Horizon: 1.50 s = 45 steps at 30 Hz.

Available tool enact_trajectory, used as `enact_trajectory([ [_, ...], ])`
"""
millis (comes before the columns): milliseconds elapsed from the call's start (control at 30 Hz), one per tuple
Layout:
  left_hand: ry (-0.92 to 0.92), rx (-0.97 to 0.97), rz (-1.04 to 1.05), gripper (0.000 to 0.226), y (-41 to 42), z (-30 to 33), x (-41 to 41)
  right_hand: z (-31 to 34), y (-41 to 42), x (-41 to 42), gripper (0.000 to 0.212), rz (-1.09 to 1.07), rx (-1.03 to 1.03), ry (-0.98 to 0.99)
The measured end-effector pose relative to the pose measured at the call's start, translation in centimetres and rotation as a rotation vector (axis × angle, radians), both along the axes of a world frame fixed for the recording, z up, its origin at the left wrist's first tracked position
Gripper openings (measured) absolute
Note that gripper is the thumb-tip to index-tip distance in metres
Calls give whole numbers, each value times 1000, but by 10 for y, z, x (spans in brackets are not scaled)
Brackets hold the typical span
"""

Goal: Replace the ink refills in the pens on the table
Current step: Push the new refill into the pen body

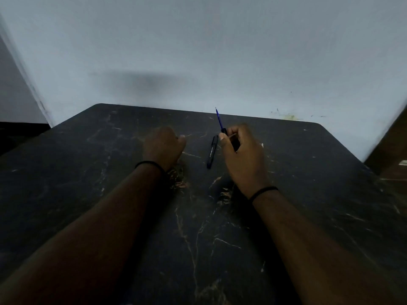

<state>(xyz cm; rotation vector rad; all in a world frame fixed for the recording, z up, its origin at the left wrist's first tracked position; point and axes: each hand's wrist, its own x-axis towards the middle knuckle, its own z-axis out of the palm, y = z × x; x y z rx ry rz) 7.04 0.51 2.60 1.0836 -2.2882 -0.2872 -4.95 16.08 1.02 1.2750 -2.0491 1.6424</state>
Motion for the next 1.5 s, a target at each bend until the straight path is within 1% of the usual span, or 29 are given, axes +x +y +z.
enact_trajectory([
  [33, 102, 15, -38, 47, 0, -1, -3, 0, 0, 0, 11, 6, 1, 0],
  [100, 284, 56, -131, 48, 3, -2, -7, 0, 0, 0, 10, 8, 5, 16],
  [200, 517, 197, -250, 39, 9, -3, -14, -1, -1, -1, 9, 7, 13, 57],
  [267, 671, 355, -288, 29, 13, -3, -15, -1, -1, -2, 7, 11, 10, 73],
  [367, 898, 669, -353, 20, 18, -3, -15, 0, 0, -2, 2, 22, 4, 90],
  [467, 1011, 873, -395, 18, 16, -1, -12, 1, 2, -3, 5, 14, -4, 100],
  [533, 1041, 936, -394, 15, 13, -1, -11, 1, 2, -4, 7, 7, 7, 91],
  [667, 1082, 989, -361, 20, 10, -1, -10, 2, 3, -5, 10, -8, 31, 113],
  [800, 1079, 985, -357, 16, 13, 0, -10, 2, 3, -3, 10, -16, 22, 122],
  [1067, 1037, 943, -377, 18, 14, -2, -11, 0, 2, -5, 7, -41, 34, 129],
  [1200, 1022, 935, -387, 23, 13, -2, -11, -1, 2, -7, 7, -40, 38, 133],
  [1300, 1011, 921, -409, 17, 15, -2, -11, -2, 1, -8, 7, -38, 55, 143],
  [1500, 1013, 921, -421, 18, 17, -3, -12, 0, 2, -8, 8, -45, 56, 144],
])
